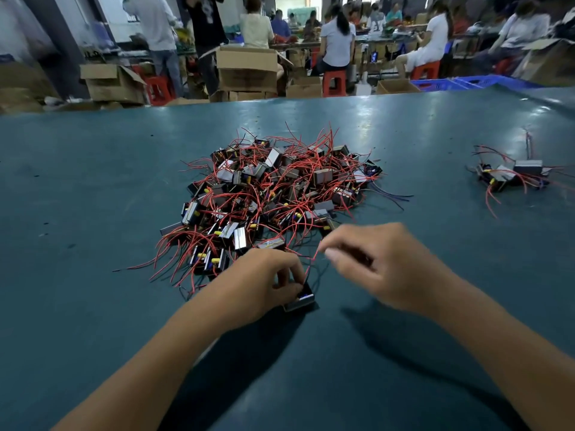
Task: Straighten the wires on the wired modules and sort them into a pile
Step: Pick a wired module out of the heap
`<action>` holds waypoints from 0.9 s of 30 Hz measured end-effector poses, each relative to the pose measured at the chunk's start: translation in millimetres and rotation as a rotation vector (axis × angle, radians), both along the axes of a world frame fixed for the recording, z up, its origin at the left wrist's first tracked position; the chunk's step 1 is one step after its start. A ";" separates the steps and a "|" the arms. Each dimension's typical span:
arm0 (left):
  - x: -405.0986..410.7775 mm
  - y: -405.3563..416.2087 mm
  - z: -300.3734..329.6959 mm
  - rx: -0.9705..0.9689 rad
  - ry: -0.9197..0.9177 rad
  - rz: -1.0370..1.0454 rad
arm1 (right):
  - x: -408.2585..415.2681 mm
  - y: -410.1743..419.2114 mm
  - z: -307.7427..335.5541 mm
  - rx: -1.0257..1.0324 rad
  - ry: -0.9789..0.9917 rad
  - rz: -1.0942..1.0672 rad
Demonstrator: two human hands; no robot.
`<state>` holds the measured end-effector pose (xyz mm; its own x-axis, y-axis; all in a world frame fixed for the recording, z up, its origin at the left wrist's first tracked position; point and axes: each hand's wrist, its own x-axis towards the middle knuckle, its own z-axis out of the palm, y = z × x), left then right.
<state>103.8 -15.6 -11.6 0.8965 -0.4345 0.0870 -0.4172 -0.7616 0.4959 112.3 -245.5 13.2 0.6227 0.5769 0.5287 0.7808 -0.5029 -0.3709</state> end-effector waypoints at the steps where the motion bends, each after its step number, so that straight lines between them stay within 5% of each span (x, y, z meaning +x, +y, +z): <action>1: 0.1 2.9 1.2 0.024 -0.009 -0.014 | -0.3 3.2 -5.4 -0.143 0.013 -0.005; 5: 0.0 3.6 5.5 0.042 -0.015 -0.046 | 2.0 8.6 -16.5 -0.441 0.016 -0.060; 27: 0.0 2.9 3.8 0.030 0.023 -0.001 | 0.8 15.4 -18.7 -0.528 -0.053 -0.027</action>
